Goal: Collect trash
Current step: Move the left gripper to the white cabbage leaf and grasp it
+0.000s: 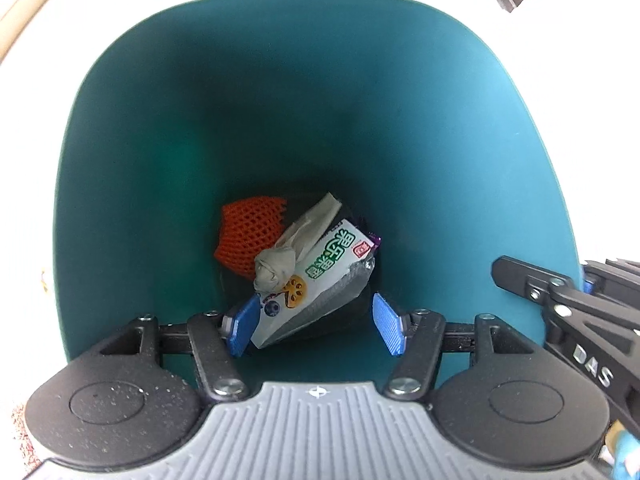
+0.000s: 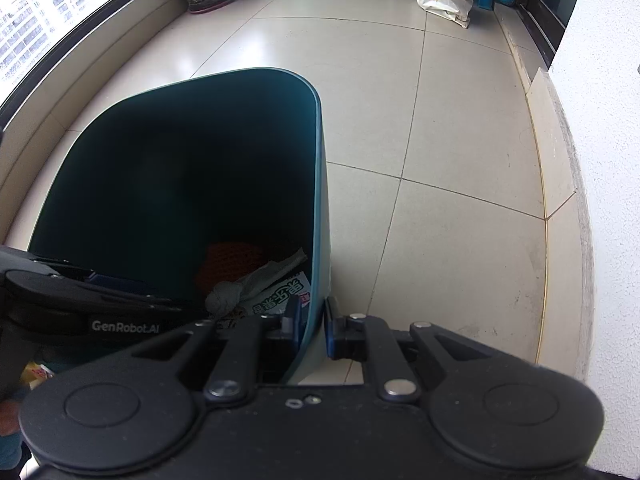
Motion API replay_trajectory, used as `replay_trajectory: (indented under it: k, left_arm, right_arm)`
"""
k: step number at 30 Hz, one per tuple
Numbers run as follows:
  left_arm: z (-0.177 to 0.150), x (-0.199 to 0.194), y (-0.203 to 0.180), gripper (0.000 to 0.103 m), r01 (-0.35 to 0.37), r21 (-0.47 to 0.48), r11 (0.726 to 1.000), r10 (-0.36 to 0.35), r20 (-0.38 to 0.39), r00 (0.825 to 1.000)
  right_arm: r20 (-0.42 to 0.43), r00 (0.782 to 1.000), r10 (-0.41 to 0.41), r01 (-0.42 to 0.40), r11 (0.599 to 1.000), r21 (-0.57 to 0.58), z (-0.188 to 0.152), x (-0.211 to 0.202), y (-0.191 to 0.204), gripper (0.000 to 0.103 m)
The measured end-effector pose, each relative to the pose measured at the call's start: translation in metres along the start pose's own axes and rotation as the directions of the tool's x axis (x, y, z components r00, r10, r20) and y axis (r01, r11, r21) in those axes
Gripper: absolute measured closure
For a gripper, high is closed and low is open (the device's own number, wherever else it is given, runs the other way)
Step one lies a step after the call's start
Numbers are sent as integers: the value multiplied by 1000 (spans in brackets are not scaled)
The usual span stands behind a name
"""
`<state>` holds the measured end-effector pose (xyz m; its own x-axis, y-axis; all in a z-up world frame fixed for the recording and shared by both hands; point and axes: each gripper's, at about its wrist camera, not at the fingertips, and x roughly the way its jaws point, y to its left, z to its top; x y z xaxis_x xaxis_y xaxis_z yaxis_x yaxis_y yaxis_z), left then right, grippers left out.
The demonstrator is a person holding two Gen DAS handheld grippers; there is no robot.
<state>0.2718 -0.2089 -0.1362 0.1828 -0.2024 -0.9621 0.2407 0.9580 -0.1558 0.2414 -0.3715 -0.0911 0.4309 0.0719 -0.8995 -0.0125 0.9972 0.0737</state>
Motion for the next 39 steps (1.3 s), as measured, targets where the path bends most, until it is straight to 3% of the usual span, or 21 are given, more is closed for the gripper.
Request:
replay_trajectory:
  k: [17, 24, 29, 39]
  left_arm:
    - [-34, -94, 20, 39, 3, 56, 998, -13, 178, 984]
    - [-48, -125, 48, 33, -52, 20, 998, 45, 249, 967]
    - [-54, -131, 77, 33, -110, -15, 994, 110, 255, 961]
    - [-61, -104, 151, 33, -199, -112, 974, 220, 221, 950]
  right_arm:
    - [-1, 1000, -8, 8, 1000, -9, -1, 1, 3, 92]
    - [-3, 1000, -12, 12, 1000, -13, -2, 1, 5, 92]
    - [-2, 1000, -20, 20, 999, -26, -2, 2, 7, 93]
    - [16, 999, -37, 38, 998, -49, -3, -1, 9, 95]
